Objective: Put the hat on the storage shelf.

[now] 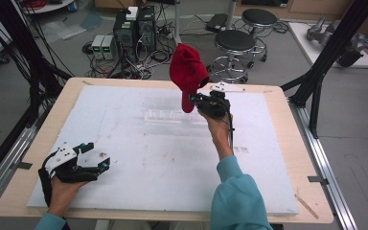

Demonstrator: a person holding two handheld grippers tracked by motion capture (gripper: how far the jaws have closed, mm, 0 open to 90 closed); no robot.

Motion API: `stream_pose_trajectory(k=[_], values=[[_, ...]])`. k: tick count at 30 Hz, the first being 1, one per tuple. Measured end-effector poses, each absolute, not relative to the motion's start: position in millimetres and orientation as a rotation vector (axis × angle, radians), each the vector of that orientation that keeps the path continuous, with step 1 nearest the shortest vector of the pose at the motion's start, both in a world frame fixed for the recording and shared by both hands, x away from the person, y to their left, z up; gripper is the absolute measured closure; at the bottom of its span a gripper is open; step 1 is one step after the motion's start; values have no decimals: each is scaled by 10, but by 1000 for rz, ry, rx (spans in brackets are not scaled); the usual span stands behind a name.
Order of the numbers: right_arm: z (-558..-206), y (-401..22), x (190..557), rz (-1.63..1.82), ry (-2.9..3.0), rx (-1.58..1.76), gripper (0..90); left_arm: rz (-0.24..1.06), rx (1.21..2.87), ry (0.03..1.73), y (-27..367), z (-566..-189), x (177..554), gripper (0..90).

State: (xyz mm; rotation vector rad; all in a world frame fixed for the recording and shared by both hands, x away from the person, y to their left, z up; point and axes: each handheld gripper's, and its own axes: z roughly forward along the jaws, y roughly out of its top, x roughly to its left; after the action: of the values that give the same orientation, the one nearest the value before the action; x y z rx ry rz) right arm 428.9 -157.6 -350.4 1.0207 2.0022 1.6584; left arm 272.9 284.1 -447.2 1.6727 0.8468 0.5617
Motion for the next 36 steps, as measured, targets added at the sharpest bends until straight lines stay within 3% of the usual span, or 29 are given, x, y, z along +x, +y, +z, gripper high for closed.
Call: stream_pose_trajectory(k=[36], values=[[-3632, -1542, 4372, 1661, 2028, 1125, 852, 597, 1655, 858, 2833, -4481, 2700, 90]])
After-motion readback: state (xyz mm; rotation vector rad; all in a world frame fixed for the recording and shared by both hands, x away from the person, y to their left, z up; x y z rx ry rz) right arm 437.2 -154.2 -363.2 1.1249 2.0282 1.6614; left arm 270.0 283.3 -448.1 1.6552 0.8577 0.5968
